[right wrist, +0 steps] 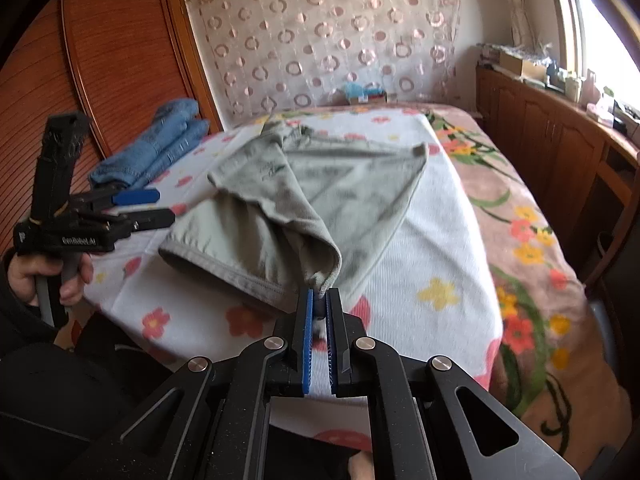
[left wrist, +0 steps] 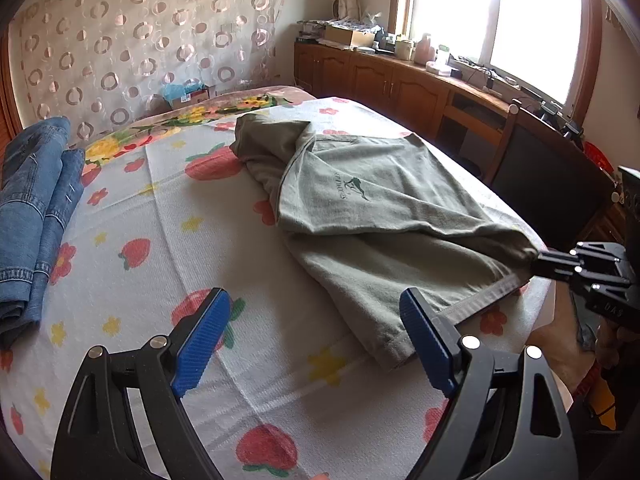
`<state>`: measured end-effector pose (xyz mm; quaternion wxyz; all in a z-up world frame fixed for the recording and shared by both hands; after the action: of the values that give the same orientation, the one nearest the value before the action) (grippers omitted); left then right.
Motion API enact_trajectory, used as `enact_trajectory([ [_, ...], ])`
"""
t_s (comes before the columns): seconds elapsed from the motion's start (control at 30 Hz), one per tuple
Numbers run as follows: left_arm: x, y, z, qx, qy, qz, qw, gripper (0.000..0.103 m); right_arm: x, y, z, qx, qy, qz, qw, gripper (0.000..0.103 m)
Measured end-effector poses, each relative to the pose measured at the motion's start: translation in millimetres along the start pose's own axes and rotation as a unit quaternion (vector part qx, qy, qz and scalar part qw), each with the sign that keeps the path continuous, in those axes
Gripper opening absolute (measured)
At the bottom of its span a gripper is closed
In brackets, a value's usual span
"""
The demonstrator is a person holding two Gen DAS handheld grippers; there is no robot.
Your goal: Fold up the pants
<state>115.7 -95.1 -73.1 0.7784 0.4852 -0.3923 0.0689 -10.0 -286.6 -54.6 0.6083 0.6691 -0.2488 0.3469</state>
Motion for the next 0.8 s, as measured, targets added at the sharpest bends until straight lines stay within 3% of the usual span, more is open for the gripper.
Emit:
enact_trajectory([
  [0.2, -4, -6, -3, 0.002, 0.004, -0.008, 1.0000, 0.087, 4, 0, 4, -0.002, -0.010, -0.012, 1.000, 0.006],
  [0.37, -9, -13, -7, 0.005, 0.008, -0.018, 0.9998, 0.087, 8, 5, 4, -0.015, -0.007, -0.002, 1.000, 0.014],
  [0.5, -11, -14, -11, 0.006, 0.014, -0.019, 0.9997, 0.087, 16, 13, 3, -0.031, -0.002, 0.018, 0.999, 0.028],
  [0.8, -7, 3, -20, 0.015, 0.017, 0.003, 0.9997, 0.087, 49, -1, -29, -0.001, 0.021, 0.047, 0.999, 0.030],
])
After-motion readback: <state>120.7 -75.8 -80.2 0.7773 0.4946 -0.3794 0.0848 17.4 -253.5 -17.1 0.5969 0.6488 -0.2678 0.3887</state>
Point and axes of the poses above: each gripper's, at about its wrist camera, not at the fingertips, and y roughly against the way its jaws point, z to its right, x to its top, the point moved 2 cm from there along -y, roughly the way its jaws point, and after that the axes turned 13 degrees about -x, right-handed, at the moved point
